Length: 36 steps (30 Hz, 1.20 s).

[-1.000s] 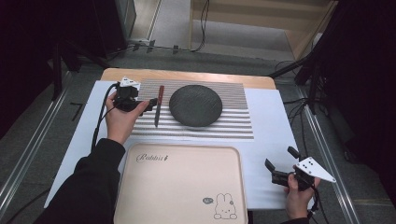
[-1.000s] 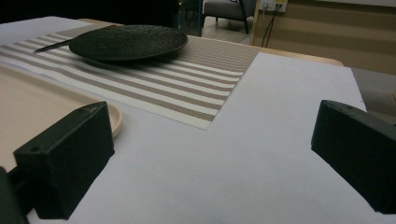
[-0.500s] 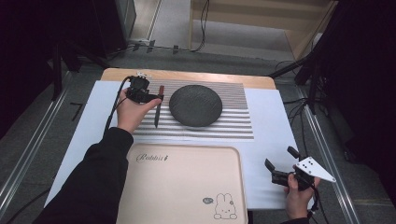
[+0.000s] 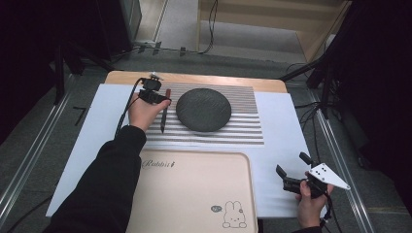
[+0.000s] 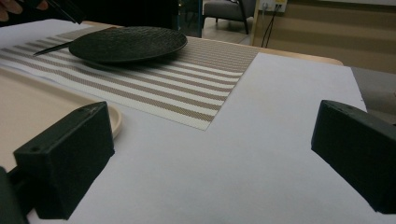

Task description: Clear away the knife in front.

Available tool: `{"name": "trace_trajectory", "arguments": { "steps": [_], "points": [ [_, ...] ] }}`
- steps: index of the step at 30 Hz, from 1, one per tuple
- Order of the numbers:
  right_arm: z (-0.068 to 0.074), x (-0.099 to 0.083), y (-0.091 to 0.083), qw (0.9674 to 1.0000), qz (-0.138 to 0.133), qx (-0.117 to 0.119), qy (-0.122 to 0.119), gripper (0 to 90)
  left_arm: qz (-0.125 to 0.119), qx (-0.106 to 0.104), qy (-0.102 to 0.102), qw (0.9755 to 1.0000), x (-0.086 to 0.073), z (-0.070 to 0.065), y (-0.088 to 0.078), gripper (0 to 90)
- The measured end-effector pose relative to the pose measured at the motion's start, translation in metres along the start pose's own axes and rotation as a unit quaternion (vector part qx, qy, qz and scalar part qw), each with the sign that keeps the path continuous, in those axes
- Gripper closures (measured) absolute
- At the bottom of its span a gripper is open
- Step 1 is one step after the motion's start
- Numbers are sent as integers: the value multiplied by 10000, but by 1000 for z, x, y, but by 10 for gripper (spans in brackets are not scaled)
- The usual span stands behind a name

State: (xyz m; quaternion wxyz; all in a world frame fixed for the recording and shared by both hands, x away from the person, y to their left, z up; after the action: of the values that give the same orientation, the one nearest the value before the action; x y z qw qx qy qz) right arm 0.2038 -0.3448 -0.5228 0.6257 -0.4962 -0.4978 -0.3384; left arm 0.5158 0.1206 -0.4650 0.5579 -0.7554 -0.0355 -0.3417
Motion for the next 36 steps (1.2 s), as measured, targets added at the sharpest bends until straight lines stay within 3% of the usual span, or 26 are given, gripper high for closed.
{"name": "trace_trajectory", "arguments": {
  "steps": [4, 16, 21, 22, 27, 30, 36],
  "points": [
    [0, 0, 0, 10000, -1, 1, 0, 0, 91, -60, -21, 9999, 0, 2, 8, 562],
    [0, 0, 0, 10000, 0, -1, 1, 0, 269, 224, 17, 9994, -4, -1, 27, 623],
    [0, 0, 0, 10000, 5, -9, 6, 0, 302, 583, 234, 9976, -5, -4, 28, 748],
    [0, 0, 0, 10000, 6, -8, 5, 0, 301, 587, 277, 9974, -5, -5, 28, 760],
    [0, 0, 0, 10000, -2, -7, 4, 0, 307, 360, 54, 9989, -5, 1, 26, 770],
    [0, 0, 0, 10000, 3, -10, 1, 0, 323, 442, 129, 9984, -5, 2, 25, 771],
    [-1, 0, 0, 10000, -4, -10, 1, 0, 292, 340, 48, 9990, -9, 5, 22, 772]
  ]
}}
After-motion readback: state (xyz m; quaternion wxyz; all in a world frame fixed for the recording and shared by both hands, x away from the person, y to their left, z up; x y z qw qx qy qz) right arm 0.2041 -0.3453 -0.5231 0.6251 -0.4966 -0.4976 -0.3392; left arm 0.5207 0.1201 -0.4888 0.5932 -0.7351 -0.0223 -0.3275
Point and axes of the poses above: each handheld gripper's, and its own axes: y roughly forward along the jaws, x roughly out of its top, z roughly to its left, the point moved 1 cm from there along y, roughly forward along the jaws, and after that the axes turned 4 degrees about -x, right-handed, at the moved point
